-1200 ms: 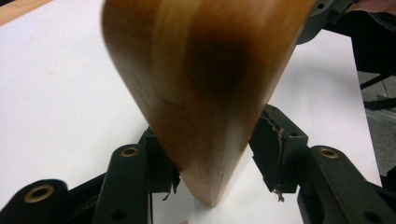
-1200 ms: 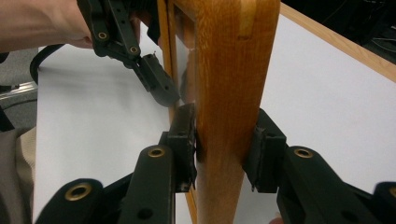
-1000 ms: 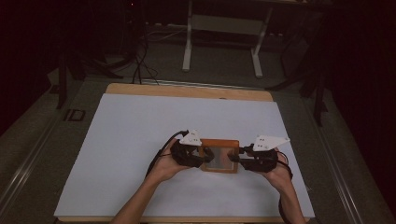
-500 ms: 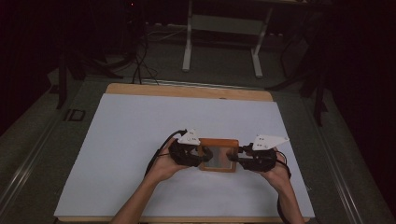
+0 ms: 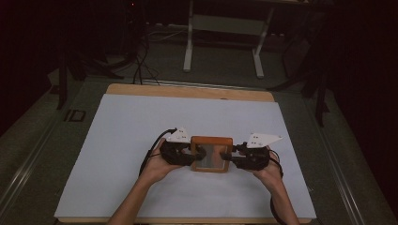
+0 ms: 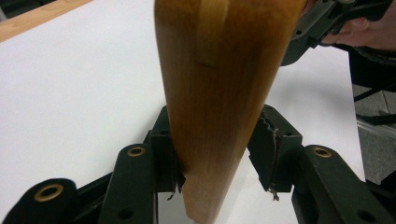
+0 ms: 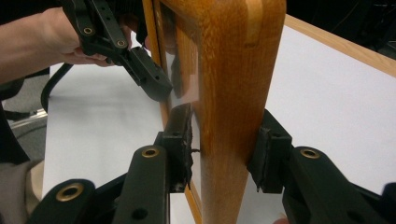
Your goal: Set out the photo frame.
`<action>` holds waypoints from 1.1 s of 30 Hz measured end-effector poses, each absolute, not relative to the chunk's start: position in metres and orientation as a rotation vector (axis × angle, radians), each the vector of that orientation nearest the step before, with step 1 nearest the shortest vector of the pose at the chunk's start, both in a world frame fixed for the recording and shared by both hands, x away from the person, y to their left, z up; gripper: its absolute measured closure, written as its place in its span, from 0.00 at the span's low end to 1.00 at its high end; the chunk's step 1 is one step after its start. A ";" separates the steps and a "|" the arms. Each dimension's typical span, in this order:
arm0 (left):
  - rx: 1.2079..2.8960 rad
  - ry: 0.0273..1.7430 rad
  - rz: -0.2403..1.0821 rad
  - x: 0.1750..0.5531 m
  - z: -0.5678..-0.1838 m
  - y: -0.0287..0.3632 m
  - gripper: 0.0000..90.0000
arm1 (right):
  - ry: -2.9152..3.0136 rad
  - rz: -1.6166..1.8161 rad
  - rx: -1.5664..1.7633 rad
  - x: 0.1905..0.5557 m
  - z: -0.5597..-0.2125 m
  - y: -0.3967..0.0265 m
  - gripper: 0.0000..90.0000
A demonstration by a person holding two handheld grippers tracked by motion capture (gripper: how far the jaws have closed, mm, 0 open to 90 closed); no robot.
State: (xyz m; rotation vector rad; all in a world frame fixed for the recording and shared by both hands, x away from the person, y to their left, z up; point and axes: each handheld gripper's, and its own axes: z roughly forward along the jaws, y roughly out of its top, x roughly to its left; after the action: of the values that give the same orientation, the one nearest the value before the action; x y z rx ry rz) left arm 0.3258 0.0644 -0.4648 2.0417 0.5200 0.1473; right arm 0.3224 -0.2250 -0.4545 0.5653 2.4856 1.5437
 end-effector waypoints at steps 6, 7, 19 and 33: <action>2.026 0.558 0.135 0.324 -0.463 0.075 0.62 | 2.492 1.564 0.577 0.325 -0.455 -0.216 0.70; 2.023 0.565 0.131 0.323 -0.463 0.076 0.62 | 2.495 1.565 0.579 0.325 -0.455 -0.214 0.70; 1.994 0.631 0.098 0.323 -0.468 0.093 0.62 | 2.521 1.587 0.596 0.330 -0.459 -0.198 0.70; 1.968 0.711 0.054 0.324 -0.477 0.108 0.61 | 2.547 1.646 0.660 0.339 -0.472 -0.184 0.70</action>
State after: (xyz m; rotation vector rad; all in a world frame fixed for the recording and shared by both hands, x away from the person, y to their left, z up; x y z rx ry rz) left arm 0.3242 0.1076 -0.4766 1.9678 0.7111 0.0539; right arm 0.3386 -0.1845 -0.4723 0.6599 2.5473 1.6465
